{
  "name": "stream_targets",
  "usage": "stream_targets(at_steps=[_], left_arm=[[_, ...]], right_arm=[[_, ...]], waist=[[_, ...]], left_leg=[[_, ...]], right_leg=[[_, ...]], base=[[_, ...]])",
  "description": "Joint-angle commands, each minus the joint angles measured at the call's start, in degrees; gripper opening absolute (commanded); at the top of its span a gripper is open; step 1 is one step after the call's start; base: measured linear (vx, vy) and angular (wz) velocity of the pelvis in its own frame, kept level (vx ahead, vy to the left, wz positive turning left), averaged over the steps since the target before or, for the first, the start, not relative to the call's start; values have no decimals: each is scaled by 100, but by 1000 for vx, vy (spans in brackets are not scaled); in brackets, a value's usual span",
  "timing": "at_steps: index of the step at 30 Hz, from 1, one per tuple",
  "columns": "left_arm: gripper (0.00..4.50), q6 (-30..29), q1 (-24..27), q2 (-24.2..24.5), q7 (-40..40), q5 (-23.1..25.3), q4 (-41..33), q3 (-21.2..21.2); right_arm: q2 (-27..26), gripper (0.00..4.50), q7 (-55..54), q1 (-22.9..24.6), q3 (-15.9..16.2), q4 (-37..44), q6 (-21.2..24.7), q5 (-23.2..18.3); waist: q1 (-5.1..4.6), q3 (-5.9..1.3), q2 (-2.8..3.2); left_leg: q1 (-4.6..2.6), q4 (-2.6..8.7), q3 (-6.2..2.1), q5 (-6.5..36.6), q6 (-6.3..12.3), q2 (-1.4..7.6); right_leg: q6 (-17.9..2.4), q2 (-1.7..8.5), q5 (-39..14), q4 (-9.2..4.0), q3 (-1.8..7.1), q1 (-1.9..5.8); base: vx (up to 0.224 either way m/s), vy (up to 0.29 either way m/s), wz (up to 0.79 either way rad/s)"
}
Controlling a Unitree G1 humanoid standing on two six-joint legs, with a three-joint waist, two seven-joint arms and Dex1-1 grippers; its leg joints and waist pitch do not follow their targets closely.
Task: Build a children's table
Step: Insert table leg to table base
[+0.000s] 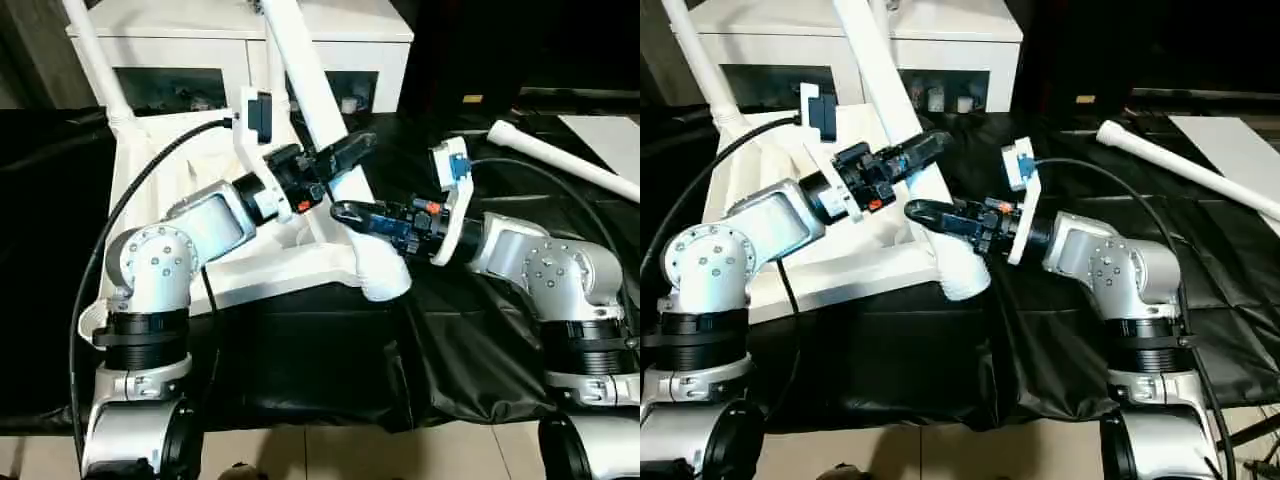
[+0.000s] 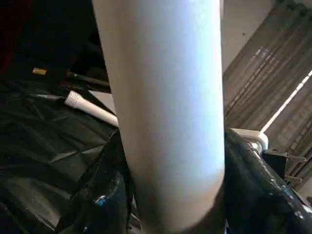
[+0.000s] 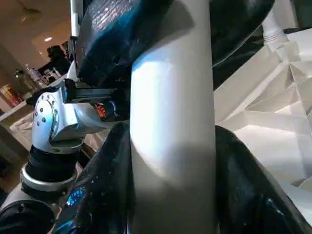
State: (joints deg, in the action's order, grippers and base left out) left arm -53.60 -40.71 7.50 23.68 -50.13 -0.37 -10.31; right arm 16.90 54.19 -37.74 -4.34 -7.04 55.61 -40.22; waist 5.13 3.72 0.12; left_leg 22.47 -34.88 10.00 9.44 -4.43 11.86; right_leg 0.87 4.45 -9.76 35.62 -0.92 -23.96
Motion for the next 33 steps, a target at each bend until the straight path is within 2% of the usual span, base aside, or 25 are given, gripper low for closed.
stream_targets(at_steps=[1,6,12,13,14,17,18,19,20,22,24,28,33], left_arm=[[210,16,-167,-4,64,-64,-41,-26],[199,84,-194,65,114,-26,-95,-12],[196,252,-224,78,164,63,-123,43],[196,293,-228,125,214,136,-133,105],[196,429,-233,298,370,423,-191,338],[195,536,-245,478,489,692,-245,569],[194,641,-262,583,542,882,-258,721],[192,703,-279,663,588,1011,-262,833],[190,796,-295,768,676,1169,-283,982],[189,1055,-333,1060,992,1554,-395,1403],[189,1069,-345,1099,1027,1592,-406,1459],[188,1123,-360,1252,1236,1729,-420,1689],[188,1200,-354,1264,1326,1786,-390,1740]], right_arm=[[78,183,-59,103,48,80,-7,27],[100,183,-192,104,165,21,-373,328],[110,183,-156,111,262,47,-434,375],[105,239,-168,104,272,34,-473,400],[100,253,-223,50,293,-54,-611,491],[135,263,-250,-7,364,-119,-749,628],[180,271,-278,-49,451,-150,-878,773],[204,281,-337,-90,507,-184,-962,887],[229,297,-414,-151,583,-229,-1012,1009],[302,302,-560,-326,823,-322,-931,1256],[318,302,-562,-348,885,-325,-922,1302],[368,302,-464,-341,1236,-235,-1032,1557],[375,302,-438,-308,1378,-220,-1171,1664]], waist=[[1,-463,44],[-7,-460,41],[-8,-463,50],[-4,-466,51],[-9,-461,52],[-13,-462,54],[-18,-459,21],[-7,-459,38],[-18,-456,-1],[-11,-452,27],[-18,-449,33],[-17,-462,44],[-13,-462,59]], left_leg=[[-122,411,15,1202,-243,-9],[-132,411,18,1254,-250,-5],[-132,410,15,1236,-220,-3],[-135,411,13,1241,-216,-1],[-132,415,13,1253,-219,-3],[-137,423,3,1298,-261,7],[-130,422,11,1266,-263,4],[-132,425,0,1254,-278,11],[-132,421,15,1240,-282,8],[-139,424,8,1231,-302,9],[-133,421,15,1269,-338,8],[-133,410,19,1154,-345,3],[-139,405,20,1250,-349,0]], right_leg=[[-1106,150,-994,-402,59,305],[-1073,150,-1089,-411,61,295],[-1110,146,-978,-405,59,299],[-1102,149,-993,-407,58,297],[-1097,146,-1013,-405,58,295],[-1025,158,-1132,-410,58,288],[-1024,159,-1097,-409,61,295],[-1016,163,-1115,-400,58,292],[-987,157,-1129,-407,63,287],[-966,164,-1237,-397,65,270],[-963,168,-1247,-392,75,276],[-1054,155,-930,-356,72,280],[-1143,154,-867,-351,74,288]], base=[[0,0,0],[0,0,0],[0,0,0],[0,0,0],[0,0,0],[0,0,0],[0,0,0],[0,0,0],[0,0,0],[0,0,0],[0,0,0],[0,0,0],[0,0,0]])
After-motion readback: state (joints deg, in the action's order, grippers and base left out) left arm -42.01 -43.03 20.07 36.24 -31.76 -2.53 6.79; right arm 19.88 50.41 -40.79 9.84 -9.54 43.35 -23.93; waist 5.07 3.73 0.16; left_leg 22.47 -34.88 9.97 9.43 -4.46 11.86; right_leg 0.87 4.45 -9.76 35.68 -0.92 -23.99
